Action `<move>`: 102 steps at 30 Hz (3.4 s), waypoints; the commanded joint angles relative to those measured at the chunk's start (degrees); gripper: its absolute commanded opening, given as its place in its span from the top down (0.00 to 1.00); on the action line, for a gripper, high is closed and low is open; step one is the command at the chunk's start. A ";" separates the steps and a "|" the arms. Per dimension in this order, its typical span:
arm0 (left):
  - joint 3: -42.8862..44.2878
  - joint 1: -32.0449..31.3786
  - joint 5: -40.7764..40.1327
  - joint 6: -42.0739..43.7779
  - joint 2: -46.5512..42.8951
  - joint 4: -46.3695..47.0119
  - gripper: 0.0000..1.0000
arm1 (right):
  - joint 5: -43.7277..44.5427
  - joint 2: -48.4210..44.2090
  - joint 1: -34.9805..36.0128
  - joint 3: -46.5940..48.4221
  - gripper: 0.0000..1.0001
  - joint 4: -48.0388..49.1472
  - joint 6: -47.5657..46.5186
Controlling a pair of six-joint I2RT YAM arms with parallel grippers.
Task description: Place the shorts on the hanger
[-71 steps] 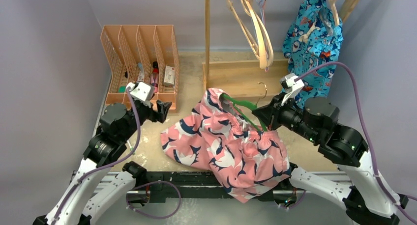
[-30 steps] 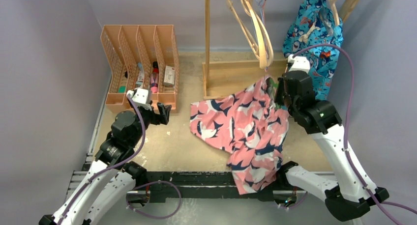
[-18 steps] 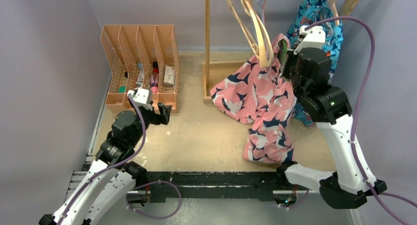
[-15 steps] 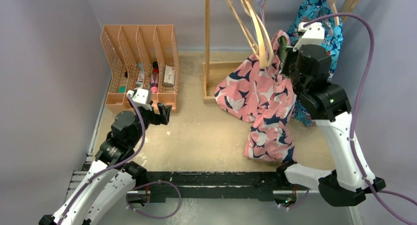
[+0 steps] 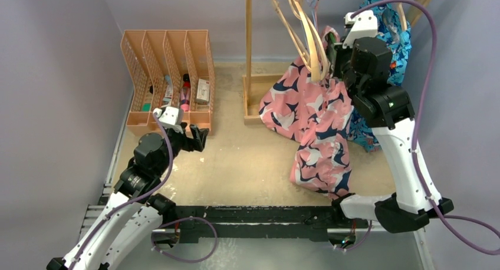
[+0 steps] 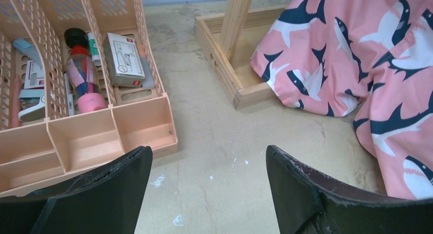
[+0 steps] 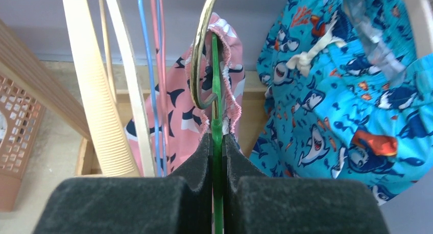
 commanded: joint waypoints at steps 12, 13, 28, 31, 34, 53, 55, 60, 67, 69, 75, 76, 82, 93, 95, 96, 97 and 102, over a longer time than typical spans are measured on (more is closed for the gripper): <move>0.66 0.17 0.80 1.63 -1.46 0.19 0.19 | -12.49 6.16 -7.14 12.42 1.00 6.42 -4.57; 0.68 0.14 0.84 1.63 -1.39 0.15 0.19 | -13.08 6.50 -7.32 12.83 1.00 6.33 -4.53; 0.62 0.17 0.47 1.81 -1.41 -0.13 0.19 | -22.57 9.51 -12.32 17.95 1.00 5.33 -4.94; 0.28 0.16 0.51 1.80 -1.53 -0.01 0.19 | -24.50 9.85 -13.88 19.66 1.00 5.88 -4.38; 0.25 0.17 0.56 1.64 -1.43 -0.16 0.19 | -26.01 10.64 -15.03 21.39 1.00 6.45 -4.60; 0.25 0.18 1.67 1.80 -1.67 -0.11 0.19 | -46.16 20.57 -25.70 31.04 1.00 11.95 -0.73; 0.25 0.17 1.81 1.80 -1.72 -0.07 0.19 | -45.60 21.37 -25.87 30.59 1.00 13.32 -0.45; 0.17 0.12 2.10 1.80 -1.82 -0.05 0.19 | -44.76 23.92 -25.99 31.09 1.00 16.88 -0.07; 0.12 0.17 2.13 1.96 -1.82 0.08 0.19 | -41.33 27.47 -26.08 32.97 1.00 19.50 0.40; 0.07 0.17 2.20 1.98 -1.70 0.15 0.19 | -40.17 27.96 -26.16 32.48 1.00 19.41 0.70; 0.01 0.17 2.23 1.94 -1.72 0.11 0.19 | -37.12 27.34 -26.29 27.08 1.00 21.47 1.89; -0.06 0.17 2.22 1.97 -1.64 0.15 0.19 | -36.91 27.48 -26.26 26.79 1.00 21.55 1.96; -0.03 0.17 2.18 2.17 -1.39 0.39 0.19 | -36.67 26.88 -26.34 26.99 0.92 20.08 3.64; 0.23 0.17 -0.80 1.16 -1.98 0.02 0.19 | -31.38 10.55 -26.34 4.70 0.58 24.86 7.50; 0.25 0.17 -0.87 0.89 -1.68 0.17 0.19 | -29.38 8.64 -26.34 2.09 0.65 25.60 6.42; 0.25 0.17 -0.86 0.84 -1.57 0.13 0.19 | -28.28 8.12 -26.34 1.19 0.69 25.69 5.77; 0.25 0.17 -0.86 0.81 -1.43 0.19 0.19 | -27.18 7.79 -26.36 0.68 0.72 25.60 5.21; 0.50 0.17 -1.16 0.84 -0.84 0.06 0.19 | -24.80 8.07 -26.34 0.06 0.77 24.39 3.76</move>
